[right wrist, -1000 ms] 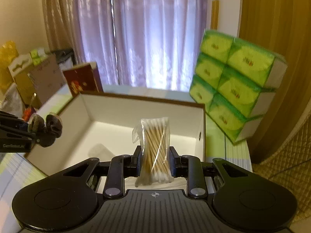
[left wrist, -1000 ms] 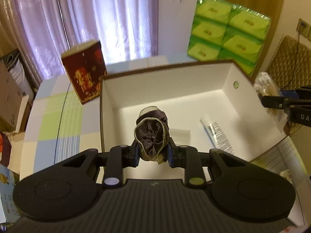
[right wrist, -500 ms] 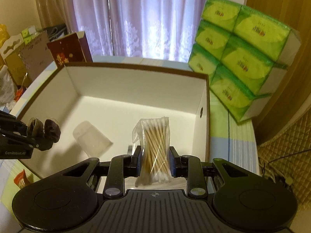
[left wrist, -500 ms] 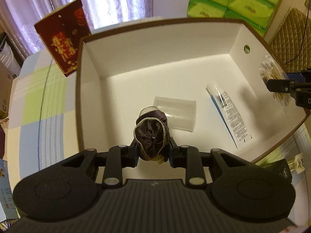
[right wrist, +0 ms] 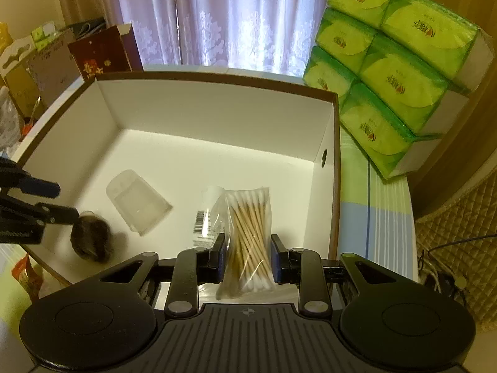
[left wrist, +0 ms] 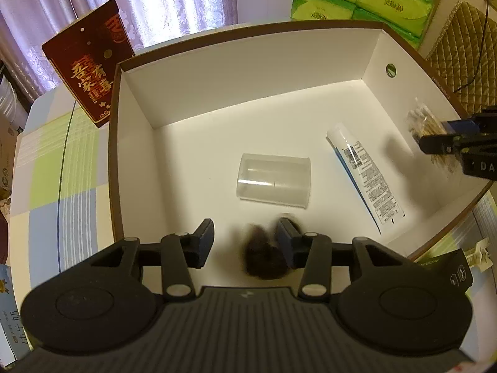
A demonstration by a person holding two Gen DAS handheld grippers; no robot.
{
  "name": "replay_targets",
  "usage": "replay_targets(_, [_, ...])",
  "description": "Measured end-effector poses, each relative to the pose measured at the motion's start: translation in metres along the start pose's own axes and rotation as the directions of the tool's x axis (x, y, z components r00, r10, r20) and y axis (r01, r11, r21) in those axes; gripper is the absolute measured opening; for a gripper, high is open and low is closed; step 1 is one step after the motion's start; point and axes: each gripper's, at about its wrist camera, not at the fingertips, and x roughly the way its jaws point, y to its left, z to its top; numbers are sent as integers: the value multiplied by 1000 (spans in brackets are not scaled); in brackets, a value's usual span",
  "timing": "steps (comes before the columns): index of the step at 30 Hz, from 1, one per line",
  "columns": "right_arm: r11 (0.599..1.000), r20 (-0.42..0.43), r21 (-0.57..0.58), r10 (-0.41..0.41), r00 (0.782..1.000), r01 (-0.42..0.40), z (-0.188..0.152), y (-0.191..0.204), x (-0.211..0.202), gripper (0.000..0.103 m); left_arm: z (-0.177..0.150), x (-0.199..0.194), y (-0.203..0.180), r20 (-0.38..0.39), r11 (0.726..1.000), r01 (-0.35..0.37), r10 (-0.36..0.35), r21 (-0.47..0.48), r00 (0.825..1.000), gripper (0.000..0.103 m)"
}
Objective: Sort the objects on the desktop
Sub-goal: 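Open left tool to drop pouch while right tool releases swab bag in box, then withdraw both tools from the box back over the table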
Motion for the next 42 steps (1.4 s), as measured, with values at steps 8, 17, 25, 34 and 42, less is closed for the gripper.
replay_targets(8, [998,-13,-48,-27,1000,26,-2,5,4,53,0,-2,0,7,1000,-7,7,5,1000,50])
replay_targets(17, [998,6,-67,-17,1000,17,-2,9,-1,75,2,-5,-3,20,1000,-7,6,14,1000,63])
replay_targets(25, [998,2,-61,0,1000,1,-4,12,-3,87,3,-8,-4,26,1000,-11,11,10,1000,72])
replay_targets(34, [999,15,-46,7,1000,-6,-4,11,-10,93,3,-14,-5,37,1000,-10,10,5,999,77])
replay_targets(42, [999,44,-29,23,999,-22,-4,10,-22,97,1,-26,-7,56,1000,-15,15,-8,998,83])
